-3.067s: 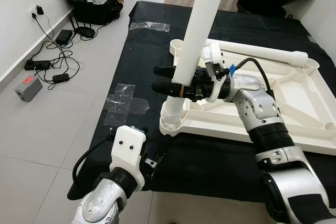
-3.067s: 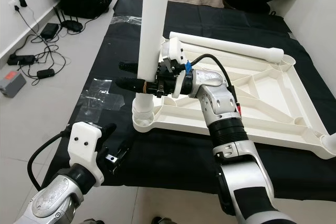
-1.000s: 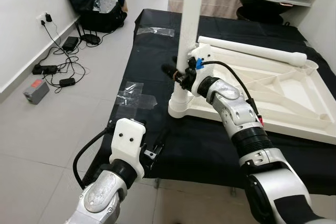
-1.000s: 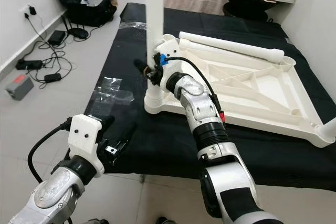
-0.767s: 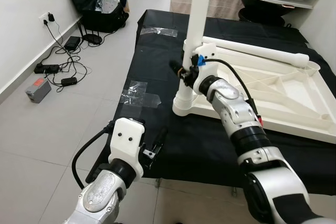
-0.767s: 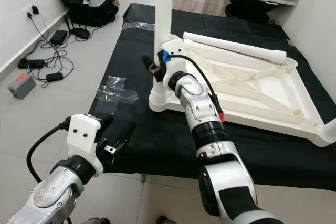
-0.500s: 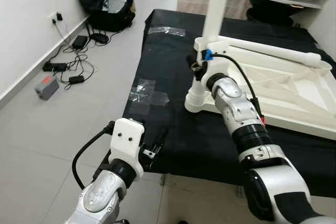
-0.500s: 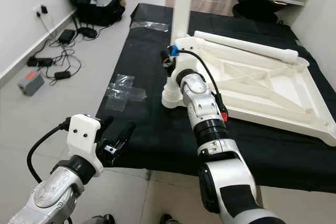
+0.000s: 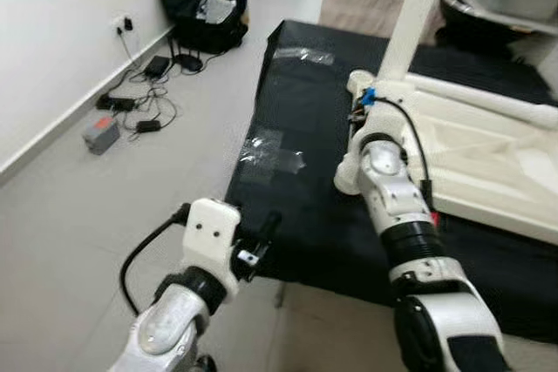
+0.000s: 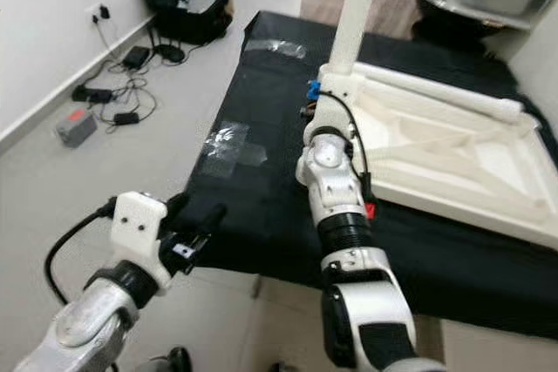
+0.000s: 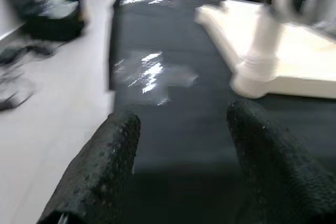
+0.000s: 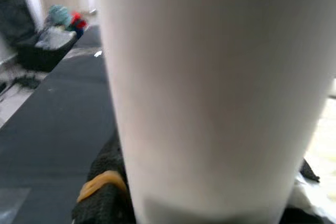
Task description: Building children table
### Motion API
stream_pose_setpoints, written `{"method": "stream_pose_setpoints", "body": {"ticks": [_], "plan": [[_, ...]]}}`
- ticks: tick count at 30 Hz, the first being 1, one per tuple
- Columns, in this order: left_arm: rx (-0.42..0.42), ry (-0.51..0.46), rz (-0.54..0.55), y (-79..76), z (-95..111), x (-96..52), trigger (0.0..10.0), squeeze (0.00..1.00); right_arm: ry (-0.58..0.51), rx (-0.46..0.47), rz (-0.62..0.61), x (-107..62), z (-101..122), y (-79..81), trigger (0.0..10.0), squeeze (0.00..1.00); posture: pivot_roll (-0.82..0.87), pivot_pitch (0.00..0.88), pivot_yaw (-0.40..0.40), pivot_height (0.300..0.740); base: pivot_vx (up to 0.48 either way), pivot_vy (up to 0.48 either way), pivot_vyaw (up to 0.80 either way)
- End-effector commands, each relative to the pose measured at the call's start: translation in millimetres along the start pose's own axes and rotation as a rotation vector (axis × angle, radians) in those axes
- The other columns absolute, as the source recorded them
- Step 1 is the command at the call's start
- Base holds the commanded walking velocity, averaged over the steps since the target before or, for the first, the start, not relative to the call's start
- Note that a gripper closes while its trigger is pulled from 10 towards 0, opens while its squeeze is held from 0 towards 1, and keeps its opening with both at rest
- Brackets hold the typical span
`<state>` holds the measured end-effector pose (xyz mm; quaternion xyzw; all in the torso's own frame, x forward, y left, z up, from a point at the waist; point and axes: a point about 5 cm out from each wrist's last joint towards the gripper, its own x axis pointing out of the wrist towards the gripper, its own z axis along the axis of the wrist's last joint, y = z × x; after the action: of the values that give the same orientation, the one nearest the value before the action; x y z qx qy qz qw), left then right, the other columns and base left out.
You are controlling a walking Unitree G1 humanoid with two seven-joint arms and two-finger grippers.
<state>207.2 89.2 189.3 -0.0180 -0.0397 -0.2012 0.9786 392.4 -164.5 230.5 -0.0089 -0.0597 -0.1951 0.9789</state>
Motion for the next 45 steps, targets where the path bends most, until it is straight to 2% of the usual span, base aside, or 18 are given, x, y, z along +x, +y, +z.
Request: {"method": "stream_pose_setpoints", "body": {"ticks": [1,8,18,20,23,26,32,41,45], "plan": [[0.008,0.001,-0.014,-1.4,0,1.5,10.0,0.00,0.139,0.002,-0.014,-11.6,-34,4.7,10.0,0.00,0.09,0.206,-0.109,0.740,0.000,0.000,0.00],[0.009,-0.001,-0.018,-2.0,0,1.3,10.0,0.00,0.189,0.053,-0.147,-18.6,-36,4.9,10.0,0.00,0.09,0.198,-0.111,0.740,0.000,0.000,0.00],[0.012,-0.003,-0.020,-1.8,0,1.1,10.0,0.00,0.192,0.137,-0.293,-15.4,-28,-3.3,10.0,0.00,0.09,0.207,-0.107,0.740,0.000,0.000,0.00],[0.014,-0.004,-0.023,-2.0,1,1.6,10.0,0.00,0.152,0.131,-0.326,-14.5,-20,-5.7,10.0,0.00,0.09,0.209,-0.107,0.740,0.000,0.000,0.00],[0.014,-0.004,-0.024,-2.0,1,1.8,10.0,0.00,0.149,0.131,-0.348,-15.1,-19,-6.7,10.0,0.00,0.09,0.209,-0.107,0.740,0.000,0.000,0.00],[0.015,-0.004,-0.025,-1.8,1,2.2,10.0,0.00,0.157,0.071,-0.440,-20.0,-21,-11.3,10.0,0.00,0.09,0.211,-0.105,0.740,0.000,0.000,0.00],[0.017,-0.001,-0.023,-1.1,0,2.8,10.0,0.00,0.181,0.013,-0.539,-27.9,-26,-13.3,10.0,0.00,0.09,0.211,-0.106,0.740,0.000,0.000,0.00],[0.016,0.000,-0.021,-0.2,-1,3.5,10.0,0.00,0.107,0.020,-0.526,-31.5,-12,-1.4,10.0,0.00,0.09,0.208,-0.104,0.740,0.000,0.000,0.00],[0.019,-0.005,-0.020,0.9,0,4.7,10.0,0.00,0.083,0.062,-0.528,-27.2,2,1.6,10.0,0.00,0.09,0.199,-0.105,0.740,0.000,0.000,0.00]]}}
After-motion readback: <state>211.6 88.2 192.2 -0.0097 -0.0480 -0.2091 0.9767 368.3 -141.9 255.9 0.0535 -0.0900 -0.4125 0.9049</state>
